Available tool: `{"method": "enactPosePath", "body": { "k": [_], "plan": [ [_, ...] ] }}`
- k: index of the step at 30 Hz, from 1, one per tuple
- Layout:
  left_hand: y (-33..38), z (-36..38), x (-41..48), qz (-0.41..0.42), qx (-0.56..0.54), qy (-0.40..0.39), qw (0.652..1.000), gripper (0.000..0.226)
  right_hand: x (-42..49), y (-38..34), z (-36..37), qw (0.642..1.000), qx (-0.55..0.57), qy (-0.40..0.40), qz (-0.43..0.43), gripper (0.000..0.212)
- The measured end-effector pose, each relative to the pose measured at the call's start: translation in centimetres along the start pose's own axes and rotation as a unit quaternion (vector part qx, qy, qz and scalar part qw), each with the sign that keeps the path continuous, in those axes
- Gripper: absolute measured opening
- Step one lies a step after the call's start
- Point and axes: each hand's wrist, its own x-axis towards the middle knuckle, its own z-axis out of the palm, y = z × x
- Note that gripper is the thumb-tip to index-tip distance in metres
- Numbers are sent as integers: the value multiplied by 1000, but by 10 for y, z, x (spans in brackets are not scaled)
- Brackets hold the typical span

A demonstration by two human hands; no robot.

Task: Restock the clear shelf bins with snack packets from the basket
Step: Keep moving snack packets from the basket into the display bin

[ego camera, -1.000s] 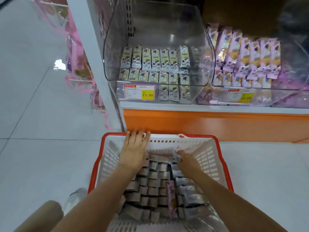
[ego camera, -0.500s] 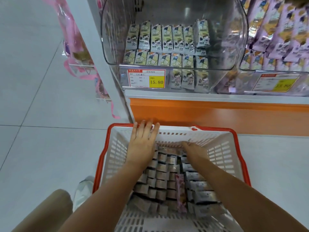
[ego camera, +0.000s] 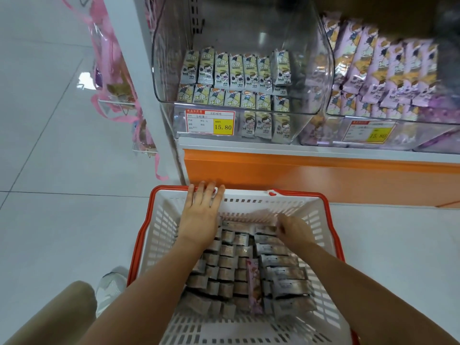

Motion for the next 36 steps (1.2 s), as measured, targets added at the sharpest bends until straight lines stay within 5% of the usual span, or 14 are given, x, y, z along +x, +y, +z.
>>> {"method": "enactPosePath", "body": {
  "k": [7, 12, 14, 18, 20, 24, 28, 36],
  "plan": [
    [4, -29, -5, 1, -73, -37, 997, 74, -36, -24, -56, 971, 232, 41, -27, 24],
    [21, -62, -18, -39, -279, -47, 958, 46, -71, -58, -103, 916, 386, 65, -85, 18],
    [29, -77, -21, -136, -441, -108, 880, 45, -83, -69, -120, 894, 432, 69, -99, 13],
    [35, -100, -28, -278, -725, -143, 613, 36, -102, -86, -145, 861, 491, 59, -116, 13],
    [33, -109, -28, -283, -778, -99, 552, 21, -108, -91, -154, 855, 497, 59, -136, 15],
    [27, -133, -28, -259, -781, -9, 568, 12, -111, -98, -166, 885, 422, 93, -172, 10],
    [16, -155, -30, -225, -750, 54, 620, 15, -107, -104, -177, 918, 287, 178, -206, 17],
    [9, -188, -25, -147, -702, 129, 685, 27, -102, -122, -210, 910, 222, 213, -278, 23]
  ]
}}
